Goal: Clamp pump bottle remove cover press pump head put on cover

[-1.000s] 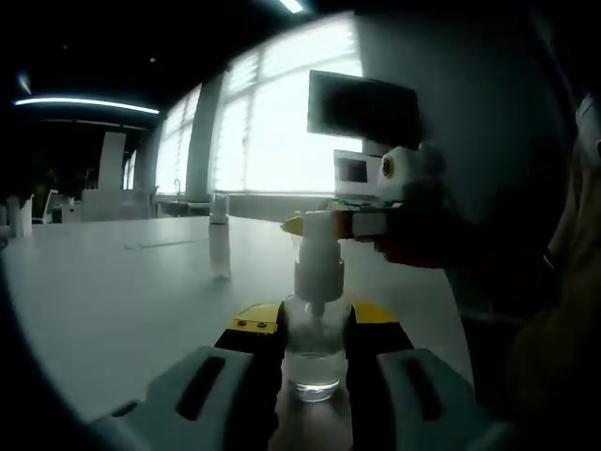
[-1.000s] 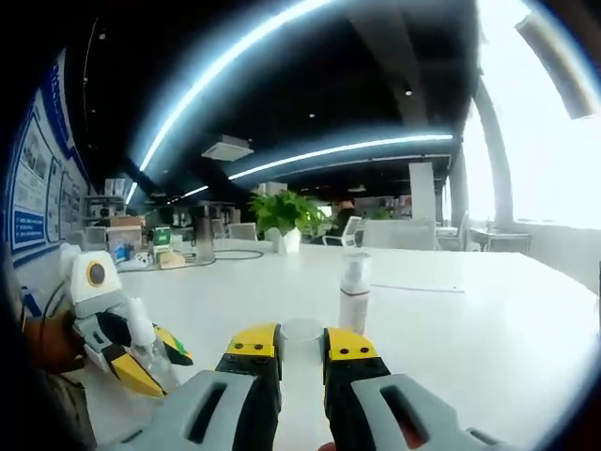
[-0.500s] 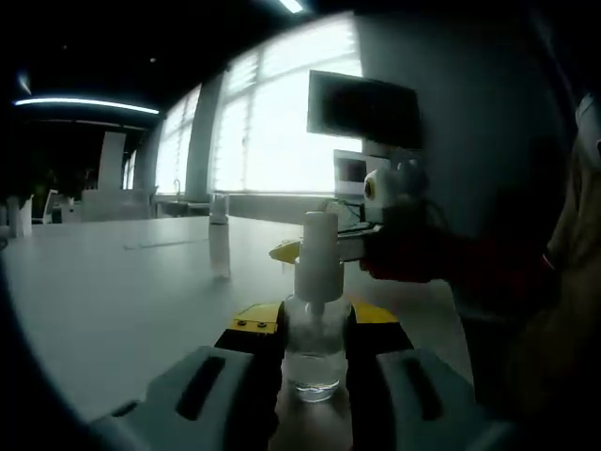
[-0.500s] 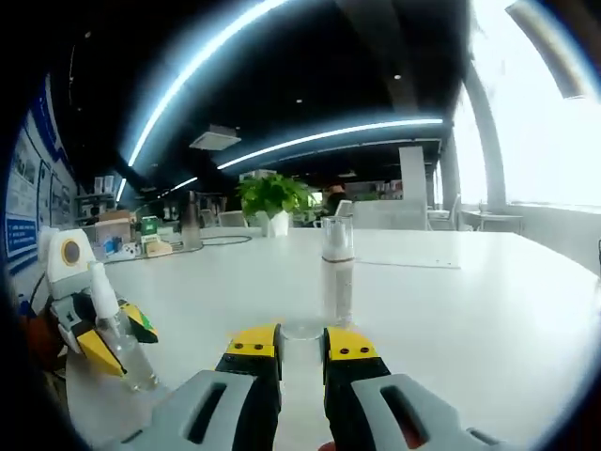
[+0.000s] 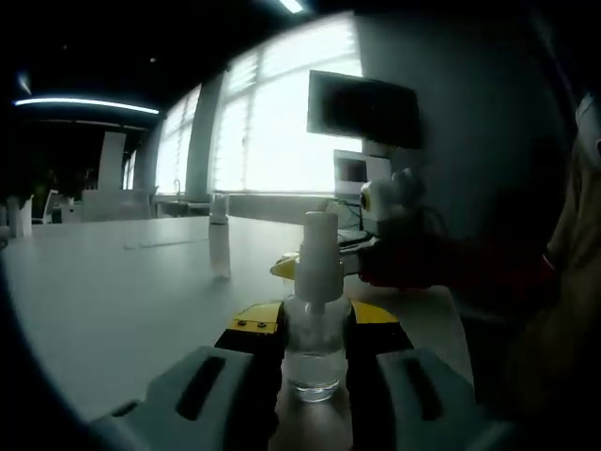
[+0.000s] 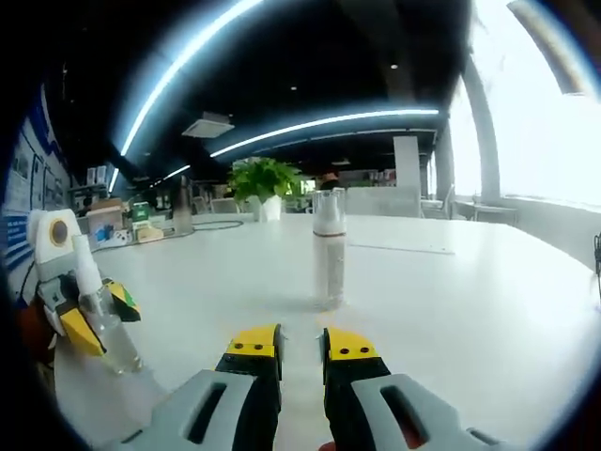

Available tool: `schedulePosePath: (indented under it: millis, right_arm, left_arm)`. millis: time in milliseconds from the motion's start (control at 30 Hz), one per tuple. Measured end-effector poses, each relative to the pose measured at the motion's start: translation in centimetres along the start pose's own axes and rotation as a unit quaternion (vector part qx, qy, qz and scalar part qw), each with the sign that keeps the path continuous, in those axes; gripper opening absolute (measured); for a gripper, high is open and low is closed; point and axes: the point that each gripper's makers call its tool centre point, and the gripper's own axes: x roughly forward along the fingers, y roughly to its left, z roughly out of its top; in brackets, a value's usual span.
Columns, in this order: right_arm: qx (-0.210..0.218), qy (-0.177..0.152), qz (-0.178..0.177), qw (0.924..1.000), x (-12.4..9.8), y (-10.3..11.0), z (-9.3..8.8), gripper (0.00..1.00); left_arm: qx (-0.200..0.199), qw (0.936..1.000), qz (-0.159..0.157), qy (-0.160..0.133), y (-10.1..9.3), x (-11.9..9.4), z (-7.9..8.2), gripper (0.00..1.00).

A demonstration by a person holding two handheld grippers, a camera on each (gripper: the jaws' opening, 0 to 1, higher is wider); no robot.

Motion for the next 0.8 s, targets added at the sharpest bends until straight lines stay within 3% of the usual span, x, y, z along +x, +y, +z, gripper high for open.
schedulePosePath:
  millis: [800]
  right_arm:
    - [-0.024, 0.009, 0.002, 0.9997, 0.05, 0.25, -0.96, 0.15]
  left_arm:
    - [0.000, 1.0000, -0.001, 0.000, 0.04, 0.03, -0.03, 0.16]
